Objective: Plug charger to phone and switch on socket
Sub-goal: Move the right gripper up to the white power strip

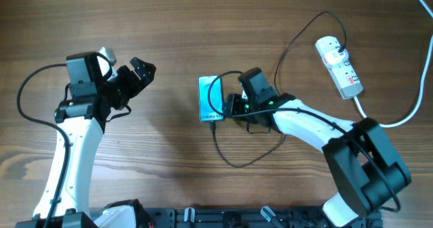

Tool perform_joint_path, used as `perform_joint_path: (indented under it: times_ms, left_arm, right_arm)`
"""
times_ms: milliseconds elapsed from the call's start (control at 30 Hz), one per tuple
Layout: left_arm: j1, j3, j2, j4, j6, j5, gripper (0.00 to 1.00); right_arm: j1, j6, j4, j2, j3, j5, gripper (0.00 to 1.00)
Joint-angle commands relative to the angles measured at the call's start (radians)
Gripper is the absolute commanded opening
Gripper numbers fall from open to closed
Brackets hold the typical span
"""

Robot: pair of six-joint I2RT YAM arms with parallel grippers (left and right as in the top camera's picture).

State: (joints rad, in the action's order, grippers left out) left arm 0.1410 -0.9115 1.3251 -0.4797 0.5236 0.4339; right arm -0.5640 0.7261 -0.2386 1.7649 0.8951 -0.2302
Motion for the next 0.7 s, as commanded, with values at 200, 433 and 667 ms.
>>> perform_joint_path:
  times_ms: [200,433,667]
  left_arm:
    - [0.007,-0.002,0.006,-0.001,-0.023,-0.009,1.0]
    - [0.007,-0.002,0.006,-0.001,-0.023,-0.009,1.0]
    - [0.007,-0.002,0.006,-0.001,-0.023,-0.009,1.0]
  right_arm:
    - [0.005,-0.199,-0.678,-0.058,0.475,-0.012,0.76]
    - [0.074,-0.348,-0.916,-0.062,0.669,0.096,1.0]
    - [0.099,-0.348,-0.898,-0.061,0.669,0.211,1.0]
